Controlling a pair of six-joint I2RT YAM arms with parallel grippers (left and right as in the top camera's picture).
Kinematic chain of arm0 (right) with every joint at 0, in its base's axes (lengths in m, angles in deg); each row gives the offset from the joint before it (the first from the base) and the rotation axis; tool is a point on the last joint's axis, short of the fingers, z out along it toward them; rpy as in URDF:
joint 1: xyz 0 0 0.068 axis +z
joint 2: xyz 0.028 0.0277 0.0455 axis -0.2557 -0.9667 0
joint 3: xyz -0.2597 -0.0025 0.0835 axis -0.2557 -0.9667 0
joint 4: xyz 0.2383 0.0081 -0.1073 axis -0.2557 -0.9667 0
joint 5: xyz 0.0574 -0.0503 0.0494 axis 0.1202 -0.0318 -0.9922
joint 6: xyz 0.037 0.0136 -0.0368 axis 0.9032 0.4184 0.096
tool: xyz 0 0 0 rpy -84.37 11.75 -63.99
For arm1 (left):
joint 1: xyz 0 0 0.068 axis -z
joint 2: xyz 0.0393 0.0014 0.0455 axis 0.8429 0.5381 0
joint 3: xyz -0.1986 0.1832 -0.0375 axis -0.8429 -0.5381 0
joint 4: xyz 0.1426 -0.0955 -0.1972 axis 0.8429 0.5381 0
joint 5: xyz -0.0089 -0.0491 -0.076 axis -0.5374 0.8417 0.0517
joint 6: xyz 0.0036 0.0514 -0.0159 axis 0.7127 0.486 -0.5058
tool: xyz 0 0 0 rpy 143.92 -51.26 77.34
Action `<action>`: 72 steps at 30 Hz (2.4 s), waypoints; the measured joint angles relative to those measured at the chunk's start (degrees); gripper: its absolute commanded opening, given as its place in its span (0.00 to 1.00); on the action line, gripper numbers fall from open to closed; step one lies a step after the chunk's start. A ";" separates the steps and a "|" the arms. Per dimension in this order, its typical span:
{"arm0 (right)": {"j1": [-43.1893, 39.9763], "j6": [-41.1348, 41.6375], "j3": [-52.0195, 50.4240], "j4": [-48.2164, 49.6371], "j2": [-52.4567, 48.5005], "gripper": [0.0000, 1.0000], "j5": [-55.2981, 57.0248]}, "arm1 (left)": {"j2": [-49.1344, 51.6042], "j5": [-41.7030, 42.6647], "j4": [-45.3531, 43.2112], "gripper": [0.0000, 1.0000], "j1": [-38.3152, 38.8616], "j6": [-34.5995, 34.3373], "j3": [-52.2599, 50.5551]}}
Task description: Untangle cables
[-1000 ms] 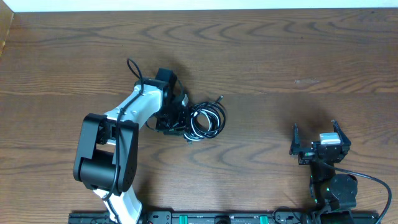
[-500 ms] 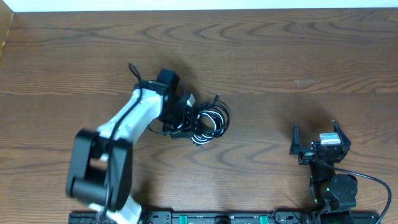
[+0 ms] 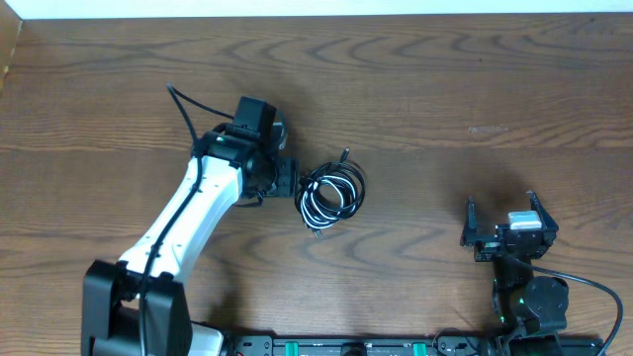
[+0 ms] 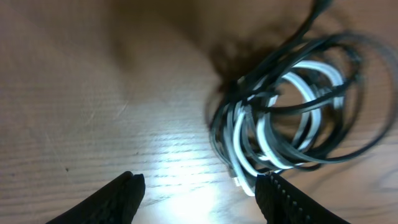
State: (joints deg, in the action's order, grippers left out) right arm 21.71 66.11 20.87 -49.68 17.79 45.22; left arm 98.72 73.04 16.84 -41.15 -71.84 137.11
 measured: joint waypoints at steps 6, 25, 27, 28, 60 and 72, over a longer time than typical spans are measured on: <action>0.00 0.00 0.00 0.00 0.00 0.99 0.00 | 4.35 -1.49 -2.32 0.49 0.09 1.33 -4.07; 0.00 0.00 0.00 0.00 0.00 0.99 0.00 | 13.84 10.62 -2.82 0.42 3.10 -5.88 -4.79; 0.00 0.00 0.00 0.00 0.00 0.99 0.00 | 14.23 13.20 -2.82 0.42 4.52 -5.81 -4.79; 0.00 0.00 0.00 0.00 0.00 0.99 0.00 | 14.36 14.03 -2.82 0.38 5.25 -5.73 -4.79; 0.00 0.00 0.00 0.00 0.00 0.99 0.00 | -4.00 -8.76 -14.36 0.40 6.51 5.57 -5.44; 0.00 5.81 0.00 0.59 0.00 0.99 -13.66 | -3.98 -12.15 -10.78 0.40 -6.40 -5.68 -5.44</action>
State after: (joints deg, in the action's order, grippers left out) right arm 21.71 71.93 20.87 -49.09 17.79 31.55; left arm 94.75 60.89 6.06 -47.55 -77.53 131.66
